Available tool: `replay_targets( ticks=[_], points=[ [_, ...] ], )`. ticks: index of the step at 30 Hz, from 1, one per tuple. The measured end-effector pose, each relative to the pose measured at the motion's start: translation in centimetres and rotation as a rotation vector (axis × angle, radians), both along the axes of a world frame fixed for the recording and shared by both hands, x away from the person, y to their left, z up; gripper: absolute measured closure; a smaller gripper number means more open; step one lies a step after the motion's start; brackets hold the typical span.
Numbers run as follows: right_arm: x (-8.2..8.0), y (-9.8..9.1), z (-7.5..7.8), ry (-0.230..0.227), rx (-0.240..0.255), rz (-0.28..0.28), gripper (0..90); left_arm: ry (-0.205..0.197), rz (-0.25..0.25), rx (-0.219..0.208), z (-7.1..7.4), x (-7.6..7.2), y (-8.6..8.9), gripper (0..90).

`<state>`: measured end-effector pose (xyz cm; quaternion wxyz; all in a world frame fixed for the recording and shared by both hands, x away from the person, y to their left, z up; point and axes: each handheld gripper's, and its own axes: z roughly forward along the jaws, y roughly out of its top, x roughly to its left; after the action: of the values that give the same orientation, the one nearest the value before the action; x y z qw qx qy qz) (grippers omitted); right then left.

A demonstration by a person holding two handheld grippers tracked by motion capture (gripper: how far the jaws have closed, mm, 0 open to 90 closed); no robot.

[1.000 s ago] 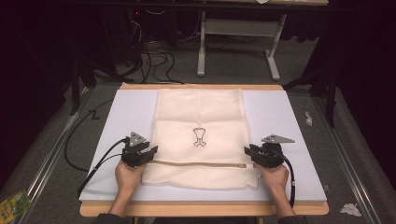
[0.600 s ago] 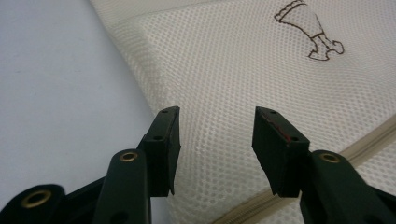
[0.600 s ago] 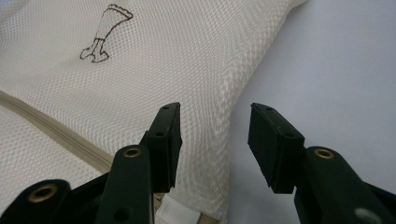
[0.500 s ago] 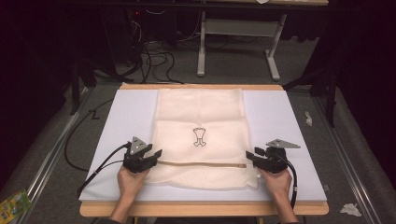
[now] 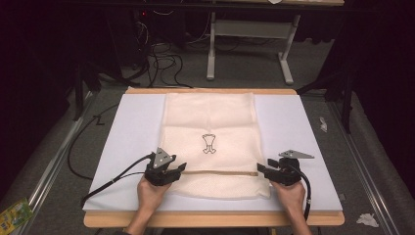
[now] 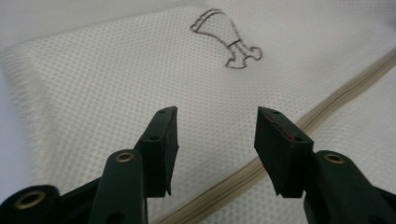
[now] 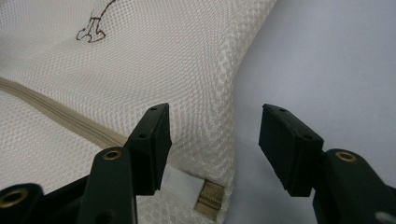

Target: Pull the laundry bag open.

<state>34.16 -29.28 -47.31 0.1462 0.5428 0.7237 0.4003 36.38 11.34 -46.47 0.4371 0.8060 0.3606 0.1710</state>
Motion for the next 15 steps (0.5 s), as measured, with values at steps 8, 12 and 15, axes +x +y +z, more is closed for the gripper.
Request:
replay_targets(
  ticks=[8,12,15],
  points=[
    [0.7,0.6,-0.2,0.029,0.005,0.009,42.9,0.002,-0.056,0.009,-0.1,0.0,-3.4,48.9],
    [1.1,1.3,-0.4,0.048,-0.01,0.022,47.1,0.011,-0.085,0.013,0.0,0.1,-4.9,48.3],
    [1.2,1.8,-0.3,0.046,-0.03,0.049,55.8,0.005,-0.101,0.022,0.3,0.0,-5.7,48.3]
  ],
)
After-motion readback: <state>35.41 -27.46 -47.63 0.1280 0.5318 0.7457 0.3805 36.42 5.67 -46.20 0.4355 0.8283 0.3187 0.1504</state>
